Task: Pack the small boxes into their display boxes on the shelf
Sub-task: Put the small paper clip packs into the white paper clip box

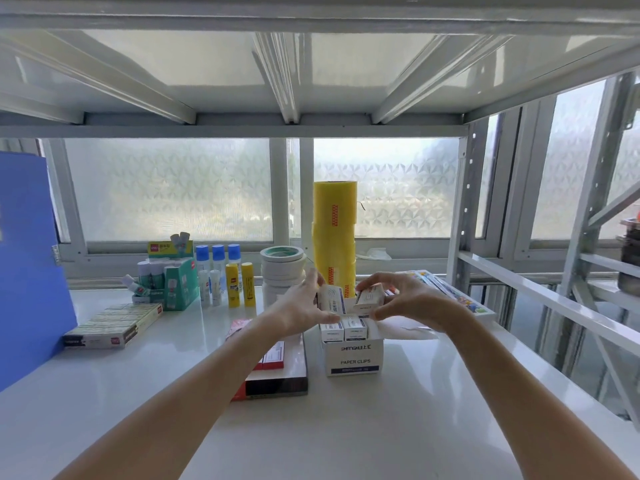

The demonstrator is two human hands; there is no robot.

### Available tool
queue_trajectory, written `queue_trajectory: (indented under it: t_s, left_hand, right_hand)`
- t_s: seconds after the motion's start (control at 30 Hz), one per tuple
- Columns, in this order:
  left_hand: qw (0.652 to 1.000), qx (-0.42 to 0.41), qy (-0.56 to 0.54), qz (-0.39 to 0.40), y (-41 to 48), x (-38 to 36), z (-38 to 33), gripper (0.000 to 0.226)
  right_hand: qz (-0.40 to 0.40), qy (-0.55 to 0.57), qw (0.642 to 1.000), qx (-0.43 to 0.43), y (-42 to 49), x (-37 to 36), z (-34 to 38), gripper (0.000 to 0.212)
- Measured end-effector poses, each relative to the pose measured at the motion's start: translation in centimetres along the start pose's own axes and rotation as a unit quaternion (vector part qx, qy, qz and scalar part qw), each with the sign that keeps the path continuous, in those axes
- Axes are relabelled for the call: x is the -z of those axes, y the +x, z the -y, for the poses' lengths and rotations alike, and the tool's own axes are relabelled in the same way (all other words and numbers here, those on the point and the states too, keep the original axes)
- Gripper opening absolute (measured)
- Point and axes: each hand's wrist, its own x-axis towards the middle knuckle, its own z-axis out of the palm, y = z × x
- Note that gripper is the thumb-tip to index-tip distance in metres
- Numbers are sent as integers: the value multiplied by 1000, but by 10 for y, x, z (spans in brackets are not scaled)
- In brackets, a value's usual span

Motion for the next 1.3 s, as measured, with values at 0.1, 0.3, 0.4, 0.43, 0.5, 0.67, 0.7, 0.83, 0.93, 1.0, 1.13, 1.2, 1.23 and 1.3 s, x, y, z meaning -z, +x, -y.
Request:
queue_trajectory:
  t_s: [0.1, 0.3, 0.4, 0.43, 0.5, 0.67, 0.7, 0.83, 0.93, 1.0, 1.13, 1.2, 1.23, 1.3]
  left_hand:
    - [998, -15, 56, 0, 1, -2, 0, 58]
    - [999, -20, 15, 26, 1, -4, 5, 57]
    - [998, -23, 4, 51, -3, -5, 2, 66]
    - [998, -25, 4, 57, -4, -5, 1, 69]
    - [997, -33, 21, 60, -4, -6, -2, 67]
    - [995, -37, 81, 43, 0, -11, -4, 58]
    - [994, -36, 96, 42, 1, -11, -4, 57]
    - [992, -36, 97, 72, 3, -10, -8, 53]
    - [988, -45, 117, 86, 7, -6, -12, 52]
    - [983, -41, 144, 105, 11, -3, -16, 52]
    - [980, -32, 107, 166, 15, 1, -21, 48]
    - [977, -12, 79, 196, 12, 0, -19, 44]
    - [976, -7, 85, 202, 11, 0, -16, 41]
    - [971, 1, 134, 196, 11, -1, -11, 38]
  right_hand:
    - [13, 11, 1000, 13, -1, -3, 1, 53]
    - [15, -26, 999, 35, 0, -7, 0, 49]
    - [-20, -68, 997, 38, 3, -9, -4, 48]
    - [-39, -91, 994, 40, 4, -11, -3, 50]
    - [-79, -147, 985, 45, 5, -14, -1, 56]
    - [-245, -320, 914, 46, 2, -17, 2, 67]
    - [-259, -342, 903, 37, 1, -18, 1, 64]
    - [-183, -472, 862, -22, -1, -27, -3, 55]
    - [-169, -513, 842, -15, -1, -35, -1, 50]
    - [-146, -502, 851, -46, -1, -37, 1, 52]
    - [-71, -443, 889, -94, -8, -34, 5, 57]
    - [-54, -420, 902, -90, -10, -31, 7, 55]
    - [-46, -407, 908, -88, -10, -30, 7, 54]
    - [-37, -378, 921, -84, -8, -27, 5, 51]
